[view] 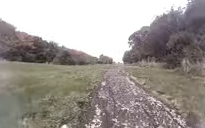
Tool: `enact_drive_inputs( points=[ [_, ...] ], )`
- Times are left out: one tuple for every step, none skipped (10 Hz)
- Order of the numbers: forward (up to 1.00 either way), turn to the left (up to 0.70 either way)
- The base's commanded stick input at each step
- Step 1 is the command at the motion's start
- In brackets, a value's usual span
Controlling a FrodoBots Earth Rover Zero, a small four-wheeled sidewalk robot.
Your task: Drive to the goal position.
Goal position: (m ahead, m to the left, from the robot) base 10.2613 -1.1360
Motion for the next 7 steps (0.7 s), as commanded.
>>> enact_drive_inputs(
  points=[
    [1.0,0.0],
    [1.0,0.0],
    [1.0,-0.01],
    [1.0,-0.02],
    [1.0,-0.37],
    [1.0,-0.39],
    [1.0,-0.13]
  ],
)
